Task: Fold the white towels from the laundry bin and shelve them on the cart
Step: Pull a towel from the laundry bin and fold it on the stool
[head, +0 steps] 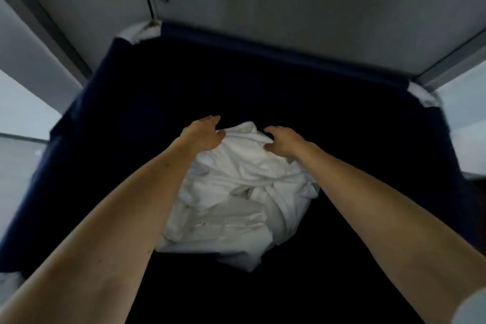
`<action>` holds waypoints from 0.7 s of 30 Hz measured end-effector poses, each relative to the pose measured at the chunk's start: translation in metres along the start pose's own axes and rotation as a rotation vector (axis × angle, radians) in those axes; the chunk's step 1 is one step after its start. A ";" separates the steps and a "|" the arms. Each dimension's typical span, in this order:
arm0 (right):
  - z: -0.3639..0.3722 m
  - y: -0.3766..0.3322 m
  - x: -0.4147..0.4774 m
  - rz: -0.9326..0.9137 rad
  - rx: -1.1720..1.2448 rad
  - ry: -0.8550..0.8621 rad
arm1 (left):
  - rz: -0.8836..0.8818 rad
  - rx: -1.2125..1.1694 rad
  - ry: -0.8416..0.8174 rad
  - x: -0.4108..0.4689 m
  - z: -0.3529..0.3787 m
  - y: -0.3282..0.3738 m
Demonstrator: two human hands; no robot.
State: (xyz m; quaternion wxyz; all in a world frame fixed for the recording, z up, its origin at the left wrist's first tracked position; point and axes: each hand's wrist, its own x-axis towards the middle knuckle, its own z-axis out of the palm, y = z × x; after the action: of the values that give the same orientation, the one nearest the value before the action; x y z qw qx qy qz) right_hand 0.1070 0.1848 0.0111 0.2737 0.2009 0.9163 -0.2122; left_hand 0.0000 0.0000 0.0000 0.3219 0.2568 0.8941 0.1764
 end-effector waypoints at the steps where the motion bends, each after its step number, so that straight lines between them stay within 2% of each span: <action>1: 0.003 0.002 0.010 0.021 -0.010 -0.020 | -0.023 -0.011 -0.026 0.011 0.004 -0.004; 6: 0.047 0.034 0.061 0.119 0.010 -0.159 | -0.089 -0.038 -0.136 0.057 0.044 -0.031; 9: 0.058 0.049 0.099 0.130 0.028 -0.204 | -0.071 -0.078 -0.081 0.092 0.060 -0.042; 17: 0.086 0.111 0.230 0.175 0.100 -0.069 | -0.026 -0.097 -0.039 0.216 0.133 -0.056; 19: 0.098 0.127 0.250 0.206 0.140 -0.080 | -0.027 -0.092 -0.041 0.233 0.154 -0.061; 21: 0.111 0.138 0.261 0.215 0.166 -0.168 | -0.035 -0.092 -0.054 0.245 0.172 -0.061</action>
State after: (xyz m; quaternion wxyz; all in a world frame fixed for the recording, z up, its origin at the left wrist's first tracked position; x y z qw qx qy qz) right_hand 0.0190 0.3102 -0.2649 0.3530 0.3011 0.8427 -0.2730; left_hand -0.0681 0.1164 -0.2741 0.3605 0.2305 0.8803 0.2048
